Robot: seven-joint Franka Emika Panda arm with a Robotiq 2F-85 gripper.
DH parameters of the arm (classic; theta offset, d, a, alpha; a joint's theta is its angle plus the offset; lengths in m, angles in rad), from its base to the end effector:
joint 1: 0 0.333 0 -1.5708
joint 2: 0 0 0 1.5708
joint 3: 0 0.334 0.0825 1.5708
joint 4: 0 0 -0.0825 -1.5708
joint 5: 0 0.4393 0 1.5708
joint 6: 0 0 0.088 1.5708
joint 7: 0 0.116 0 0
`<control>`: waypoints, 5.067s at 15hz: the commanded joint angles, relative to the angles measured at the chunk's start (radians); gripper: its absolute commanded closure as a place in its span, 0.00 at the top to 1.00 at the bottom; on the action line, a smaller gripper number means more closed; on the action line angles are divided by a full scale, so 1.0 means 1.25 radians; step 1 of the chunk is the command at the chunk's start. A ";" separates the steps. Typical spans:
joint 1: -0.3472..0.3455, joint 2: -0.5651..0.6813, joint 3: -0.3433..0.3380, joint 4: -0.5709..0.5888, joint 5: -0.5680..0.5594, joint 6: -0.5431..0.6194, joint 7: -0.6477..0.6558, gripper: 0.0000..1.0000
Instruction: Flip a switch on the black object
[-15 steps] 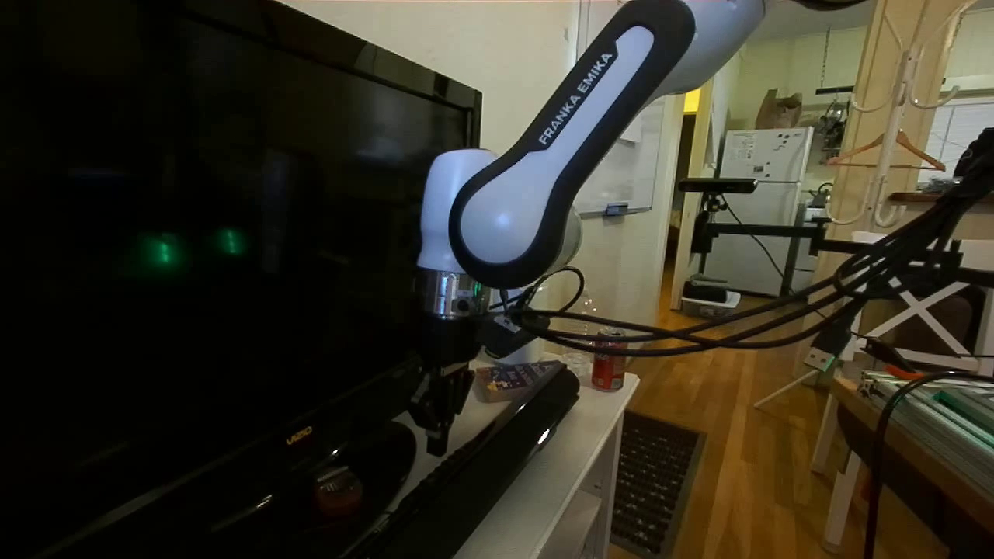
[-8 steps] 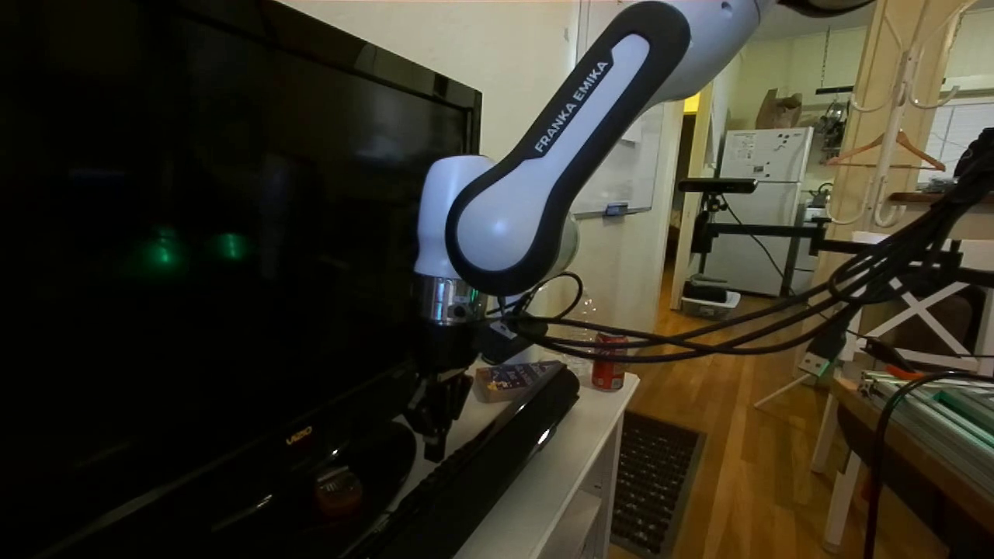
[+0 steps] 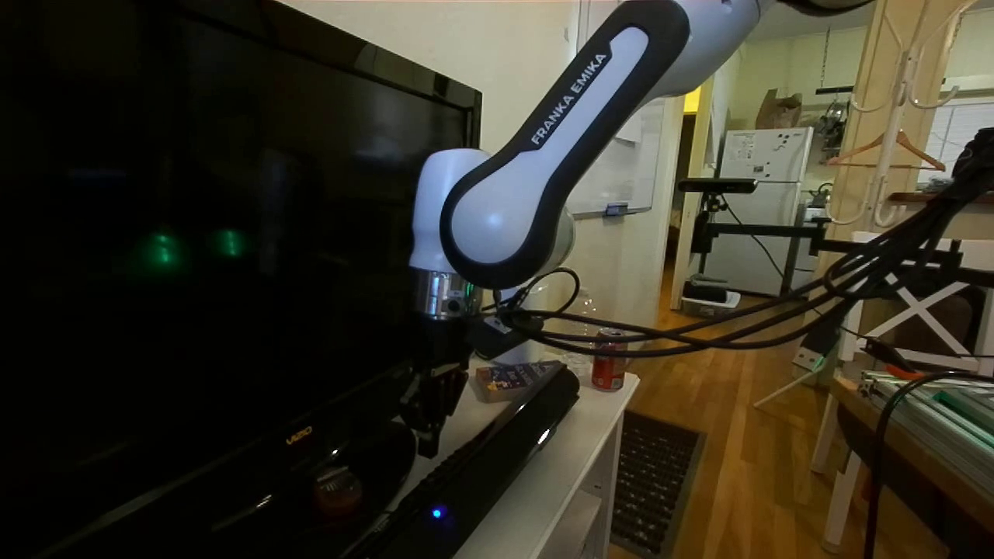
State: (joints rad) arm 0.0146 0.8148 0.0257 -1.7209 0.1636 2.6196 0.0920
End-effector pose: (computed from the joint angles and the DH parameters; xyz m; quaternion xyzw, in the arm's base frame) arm 0.7144 0.0248 0.0797 -0.9928 0.0992 -0.0379 0.0554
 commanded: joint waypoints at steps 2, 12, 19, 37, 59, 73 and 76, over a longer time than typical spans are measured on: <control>-0.002 -0.012 0.005 0.007 0.002 -0.041 0.019 0.00; -0.007 0.014 0.019 0.036 0.007 -0.073 0.007 0.00; -0.010 0.036 0.022 0.046 0.009 -0.079 0.005 0.00; 0.002 -0.019 0.021 0.046 0.004 -0.097 0.009 0.00; -0.008 0.071 0.033 0.116 0.010 -0.131 0.000 0.00; 0.030 -0.099 0.007 0.002 -0.006 -0.170 0.054 0.27; 0.063 -0.174 -0.020 -0.047 -0.030 -0.229 0.118 0.46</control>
State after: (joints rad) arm 0.0514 0.7157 0.0356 -1.6797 0.1579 2.3936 0.1547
